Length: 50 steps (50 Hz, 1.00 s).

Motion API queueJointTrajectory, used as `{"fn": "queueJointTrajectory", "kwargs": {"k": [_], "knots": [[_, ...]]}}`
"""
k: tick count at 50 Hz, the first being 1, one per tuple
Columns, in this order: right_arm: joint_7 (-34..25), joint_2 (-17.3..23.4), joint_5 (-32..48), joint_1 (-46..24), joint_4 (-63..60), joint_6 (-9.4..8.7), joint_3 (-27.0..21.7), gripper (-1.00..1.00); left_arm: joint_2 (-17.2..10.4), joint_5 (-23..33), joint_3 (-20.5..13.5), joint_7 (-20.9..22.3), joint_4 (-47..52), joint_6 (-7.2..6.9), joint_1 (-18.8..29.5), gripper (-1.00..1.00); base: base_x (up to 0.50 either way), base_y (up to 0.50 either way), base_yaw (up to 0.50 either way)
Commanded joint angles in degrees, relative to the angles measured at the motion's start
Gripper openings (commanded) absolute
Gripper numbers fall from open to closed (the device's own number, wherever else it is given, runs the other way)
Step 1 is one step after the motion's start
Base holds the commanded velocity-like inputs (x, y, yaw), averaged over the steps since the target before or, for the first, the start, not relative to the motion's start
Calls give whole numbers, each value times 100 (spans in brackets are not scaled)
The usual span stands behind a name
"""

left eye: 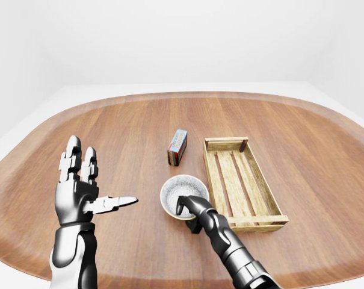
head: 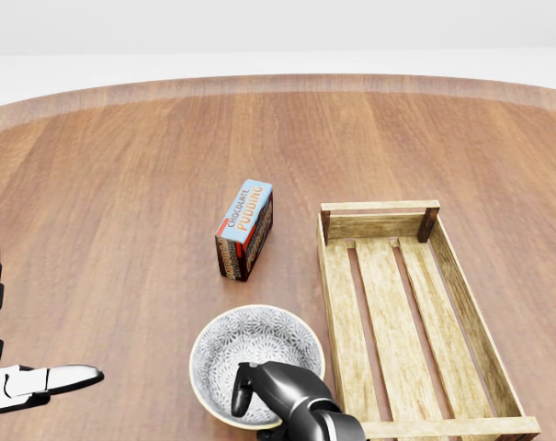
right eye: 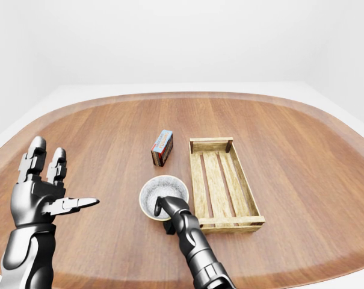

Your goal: Pick up the bowl on the left and put it in the tray.

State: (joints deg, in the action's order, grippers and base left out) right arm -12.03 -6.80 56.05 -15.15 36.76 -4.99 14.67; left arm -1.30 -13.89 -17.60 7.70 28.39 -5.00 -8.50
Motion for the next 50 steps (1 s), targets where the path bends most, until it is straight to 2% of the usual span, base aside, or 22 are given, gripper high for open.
{"fn": "queueJointTrajectory", "kwargs": {"k": [1, 12, 24, 31, 41, 50], "knots": [[-292, -13, -196, 277, -23, -1, 72, -100, 21, -2, 8, 26, -1, 0, -32, 100, 0, 0, 0], [-926, 58, 133, 286, -999, -1, 128, -100, 45, -22, -11, 44, 126, 0, -91, 100, 0, 0, 0], [-2022, 170, 685, -177, -2405, -1, -108, -100, 64, -16, 14, 38, 193, 0, -95, 100, 0, 0, 0], [-2272, 208, 751, -439, -2705, -1, -300, -100, 45, -9, -1, 22, 142, 0, -70, 100, 0, 0, 0], [-2716, 472, 628, -850, -3456, -1, -702, -100, 56, 39, 33, 24, 111, 0, -84, 100, 0, 0, 0], [-2797, 678, 669, -926, -4070, -1, -862, -100, 69, 61, 35, 13, 176, 0, -99, 100, 0, 0, 0]]}}
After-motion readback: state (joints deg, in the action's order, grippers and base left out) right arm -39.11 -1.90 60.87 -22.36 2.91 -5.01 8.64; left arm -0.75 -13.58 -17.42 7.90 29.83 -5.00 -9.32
